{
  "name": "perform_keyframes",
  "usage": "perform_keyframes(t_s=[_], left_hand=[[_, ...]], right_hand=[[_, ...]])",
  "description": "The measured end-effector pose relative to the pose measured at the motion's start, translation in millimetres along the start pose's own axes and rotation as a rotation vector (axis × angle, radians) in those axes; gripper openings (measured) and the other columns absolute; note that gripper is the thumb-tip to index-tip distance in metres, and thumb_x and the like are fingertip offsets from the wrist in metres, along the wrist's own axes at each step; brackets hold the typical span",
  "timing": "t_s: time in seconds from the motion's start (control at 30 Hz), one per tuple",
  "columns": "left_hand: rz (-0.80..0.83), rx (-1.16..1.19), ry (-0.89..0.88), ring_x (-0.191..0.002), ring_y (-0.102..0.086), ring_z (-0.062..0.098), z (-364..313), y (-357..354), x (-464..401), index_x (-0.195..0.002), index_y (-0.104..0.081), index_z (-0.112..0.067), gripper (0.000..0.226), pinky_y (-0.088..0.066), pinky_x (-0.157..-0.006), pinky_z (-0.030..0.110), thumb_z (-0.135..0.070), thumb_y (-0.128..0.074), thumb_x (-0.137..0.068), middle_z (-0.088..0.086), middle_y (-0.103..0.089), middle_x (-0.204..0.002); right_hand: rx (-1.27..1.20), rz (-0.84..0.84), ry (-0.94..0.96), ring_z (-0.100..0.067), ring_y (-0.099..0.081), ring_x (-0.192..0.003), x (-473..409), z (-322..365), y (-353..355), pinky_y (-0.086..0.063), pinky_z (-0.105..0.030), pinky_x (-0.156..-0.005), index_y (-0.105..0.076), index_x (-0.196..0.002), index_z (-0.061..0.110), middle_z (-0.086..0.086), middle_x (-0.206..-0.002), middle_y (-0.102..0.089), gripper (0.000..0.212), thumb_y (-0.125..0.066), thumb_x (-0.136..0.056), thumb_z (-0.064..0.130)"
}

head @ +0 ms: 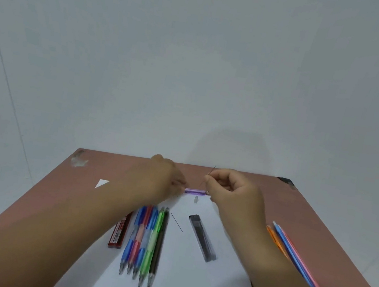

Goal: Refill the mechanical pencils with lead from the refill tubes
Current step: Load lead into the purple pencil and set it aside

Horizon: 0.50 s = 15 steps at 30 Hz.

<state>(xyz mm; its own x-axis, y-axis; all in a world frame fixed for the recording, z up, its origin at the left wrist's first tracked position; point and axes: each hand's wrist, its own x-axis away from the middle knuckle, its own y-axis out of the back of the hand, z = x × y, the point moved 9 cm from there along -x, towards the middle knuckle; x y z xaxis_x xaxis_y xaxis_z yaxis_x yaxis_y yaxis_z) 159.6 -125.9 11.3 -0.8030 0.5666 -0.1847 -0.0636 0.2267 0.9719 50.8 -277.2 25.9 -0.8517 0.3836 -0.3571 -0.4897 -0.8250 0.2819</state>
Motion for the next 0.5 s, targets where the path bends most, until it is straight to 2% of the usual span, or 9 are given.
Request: perform_keyframes(t_s=[0.13, 0.23, 0.3, 0.37, 0.47, 0.5], left_hand=[[-0.061, 0.015, -0.01, -0.111, -0.044, 0.014, 7.3, -0.8, 4.7, -0.115, -0.072, -0.038, 0.023, -0.046, -0.091, 0.034, -0.038, -0.056, -0.098, -0.013, -0.063, -0.113], [-0.13, 0.058, 0.007, -0.099, -0.054, 0.013, 17.8, 8.9, 10.6, -0.103, -0.074, -0.035, 0.014, -0.051, -0.083, 0.035, -0.034, -0.062, -0.096, -0.012, -0.065, -0.096], [-0.169, 0.111, 0.046, -0.084, -0.06, 0.012, 25.7, 18.2, 17.3, -0.098, -0.073, -0.034, 0.009, -0.055, -0.076, 0.038, -0.038, -0.066, -0.094, -0.013, -0.064, -0.084], [-0.192, 0.127, 0.079, -0.081, -0.059, 0.01, 28.7, 28.6, 28.3, -0.104, -0.071, -0.029, 0.015, -0.054, -0.075, 0.034, -0.039, -0.063, -0.096, -0.011, -0.065, -0.09], [-0.289, 0.099, 0.057, -0.088, -0.059, 0.006, 27.3, 41.9, 51.8, -0.117, -0.065, -0.027, 0.021, -0.044, -0.071, 0.014, -0.035, -0.053, -0.102, -0.01, -0.066, -0.106], [-0.322, 0.125, 0.051, -0.088, -0.061, 0.006, 26.0, 44.8, 60.4, -0.118, -0.065, -0.028, 0.022, -0.046, -0.072, 0.015, -0.036, -0.053, -0.102, -0.01, -0.068, -0.107]], right_hand=[[-0.048, 0.007, -0.006, -0.007, -0.07, -0.081, 0.3, 0.7, -1.6, -0.062, -0.044, -0.079, -0.076, -0.084, 0.033, 0.014, -0.081, -0.074, 0.007, -0.074, -0.089, 0.028], [-0.092, 0.017, 0.001, -0.005, -0.069, -0.079, 2.8, 6.3, -1.6, -0.061, -0.034, -0.076, -0.076, -0.083, 0.029, 0.013, -0.081, -0.074, 0.009, -0.074, -0.09, 0.023], [-0.142, 0.017, 0.02, -0.006, -0.068, -0.08, 6.1, 13.9, -0.2, -0.056, -0.027, -0.074, -0.076, -0.082, 0.029, 0.011, -0.082, -0.074, 0.01, -0.075, -0.089, 0.022], [-0.185, 0.007, 0.052, -0.008, -0.069, -0.085, 9.9, 22.8, 2.4, -0.056, -0.026, -0.076, -0.076, -0.083, 0.03, 0.012, -0.084, -0.074, 0.008, -0.076, -0.089, 0.024], [-0.243, 0.006, 0.092, -0.006, -0.069, -0.09, 17.2, 35.0, 3.7, -0.053, -0.022, -0.077, -0.075, -0.089, 0.03, 0.012, -0.088, -0.074, 0.005, -0.074, -0.091, 0.026], [-0.26, 0.022, 0.108, -0.007, -0.07, -0.091, 20.1, 39.3, 2.0, -0.055, -0.023, -0.077, -0.075, -0.091, 0.029, 0.011, -0.089, -0.074, 0.004, -0.073, -0.092, 0.026]])
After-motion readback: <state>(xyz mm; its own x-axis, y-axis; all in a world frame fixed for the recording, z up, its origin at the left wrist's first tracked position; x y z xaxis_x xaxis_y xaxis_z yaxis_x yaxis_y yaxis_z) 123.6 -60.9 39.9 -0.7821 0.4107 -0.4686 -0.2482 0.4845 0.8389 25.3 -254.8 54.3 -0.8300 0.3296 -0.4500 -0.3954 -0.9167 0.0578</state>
